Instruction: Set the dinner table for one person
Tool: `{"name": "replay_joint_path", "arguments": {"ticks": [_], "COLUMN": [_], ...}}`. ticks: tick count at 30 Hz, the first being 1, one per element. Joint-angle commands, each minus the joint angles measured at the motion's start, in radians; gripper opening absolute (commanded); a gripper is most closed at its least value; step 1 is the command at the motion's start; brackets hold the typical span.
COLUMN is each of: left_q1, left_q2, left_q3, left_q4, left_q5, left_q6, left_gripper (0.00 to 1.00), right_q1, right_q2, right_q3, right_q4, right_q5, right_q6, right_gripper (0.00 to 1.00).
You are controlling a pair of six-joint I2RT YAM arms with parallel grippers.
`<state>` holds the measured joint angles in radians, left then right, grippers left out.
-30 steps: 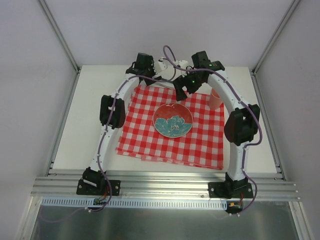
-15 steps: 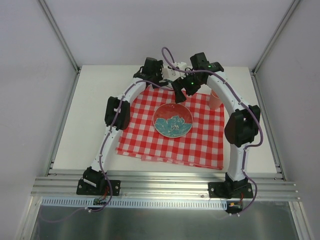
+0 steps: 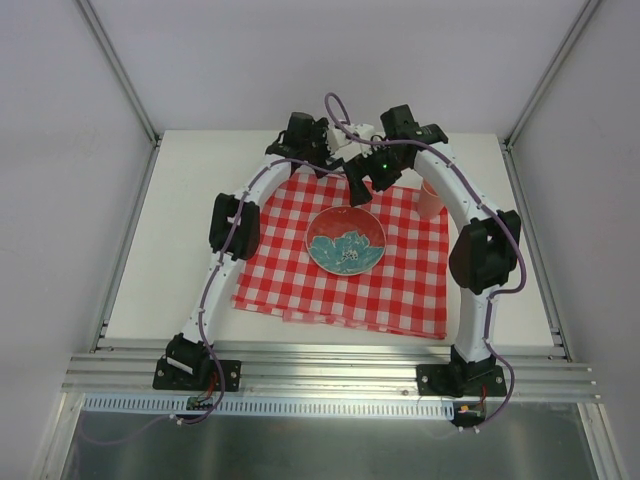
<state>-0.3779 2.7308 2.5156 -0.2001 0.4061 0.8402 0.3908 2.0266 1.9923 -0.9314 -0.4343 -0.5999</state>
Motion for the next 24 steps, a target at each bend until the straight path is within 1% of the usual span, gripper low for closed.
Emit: {"name": "replay_joint_path", "arguments": {"ticks": [1, 3, 4, 5, 9, 10, 12, 13, 14, 15, 16, 17, 18, 19, 20, 21, 22, 23, 24], "left_q1": [0.016, 0.023, 0.028, 0.034, 0.042, 0.045, 0.054, 0.065, 0.074, 0.083, 0.095, 0.108, 0.103, 0.093, 0.077, 0.073, 0.067, 0.057, 0.056], "left_q2": [-0.055, -0.068, -0.069, -0.066, -0.068, -0.065, -0.053, -0.049, -0.043, -0.040, -0.037, -0.033, -0.029, -0.029, -0.026, -0.025, -0.022, -0.016, -0.010], "left_q3": [0.009, 0.000, 0.006, 0.020, 0.026, 0.032, 0.052, 0.058, 0.055, 0.051, 0.040, 0.016, 0.015, 0.015, 0.017, 0.023, 0.028, 0.032, 0.043], "left_q4": [-0.034, -0.064, -0.064, -0.071, -0.079, -0.081, -0.073, -0.059, -0.020, 0.019, 0.065, 0.162, 0.175, 0.186, 0.197, 0.197, 0.197, 0.197, 0.224], "left_q5": [0.101, 0.108, 0.121, 0.129, 0.132, 0.134, 0.146, 0.140, 0.152, 0.225, 0.244, 0.255, 0.197, 0.182, 0.162, 0.073, 0.012, -0.024, -0.036], "left_q6": [-0.280, -0.317, -0.385, -0.413, -0.483, -0.539, -0.601, -0.690, -0.746, -0.803, -0.940, -1.008, -1.042, -1.015, -1.021, -1.049, -1.122, -1.145, -1.153], "left_gripper": [0.99, 0.99, 0.99, 0.99, 0.99, 0.99, 0.96, 0.94, 0.90, 0.84, 0.79, 0.77, 0.78, 0.78, 0.78, 0.81, 0.86, 0.99, 0.99], "right_q1": [-0.012, -0.020, -0.023, -0.029, -0.033, -0.035, -0.033, -0.035, -0.033, -0.035, -0.035, -0.033, -0.035, -0.035, -0.036, -0.035, -0.035, -0.035, -0.035], "right_q2": [-0.022, -0.019, -0.020, -0.019, -0.013, -0.008, -0.005, 0.001, 0.004, 0.006, 0.006, 0.006, 0.006, 0.007, 0.007, 0.007, 0.007, 0.006, 0.006], "right_q3": [0.016, 0.017, 0.019, 0.017, 0.016, 0.016, 0.016, 0.020, 0.023, 0.025, 0.026, 0.025, 0.025, 0.023, 0.017, 0.017, 0.016, 0.014, 0.014], "right_q4": [-0.006, -0.004, -0.001, -0.001, 0.005, 0.006, 0.011, 0.014, 0.013, 0.016, 0.017, 0.017, 0.017, 0.017, 0.020, 0.020, 0.020, 0.020, 0.019], "right_q5": [-0.030, -0.029, -0.029, -0.029, -0.027, -0.027, -0.029, -0.030, -0.034, -0.034, -0.032, -0.031, -0.029, -0.024, -0.021, -0.018, -0.017, -0.017, -0.015], "right_q6": [0.025, 0.028, 0.031, 0.032, 0.038, 0.043, 0.048, 0.051, 0.057, 0.057, 0.057, 0.058, 0.057, 0.057, 0.057, 0.057, 0.057, 0.058, 0.058], "right_gripper": [1.00, 0.99, 1.00, 1.00, 1.00, 0.99, 1.00, 0.99, 1.00, 0.99, 1.00, 1.00, 1.00, 0.99, 1.00, 1.00, 1.00, 0.99, 0.99]}}
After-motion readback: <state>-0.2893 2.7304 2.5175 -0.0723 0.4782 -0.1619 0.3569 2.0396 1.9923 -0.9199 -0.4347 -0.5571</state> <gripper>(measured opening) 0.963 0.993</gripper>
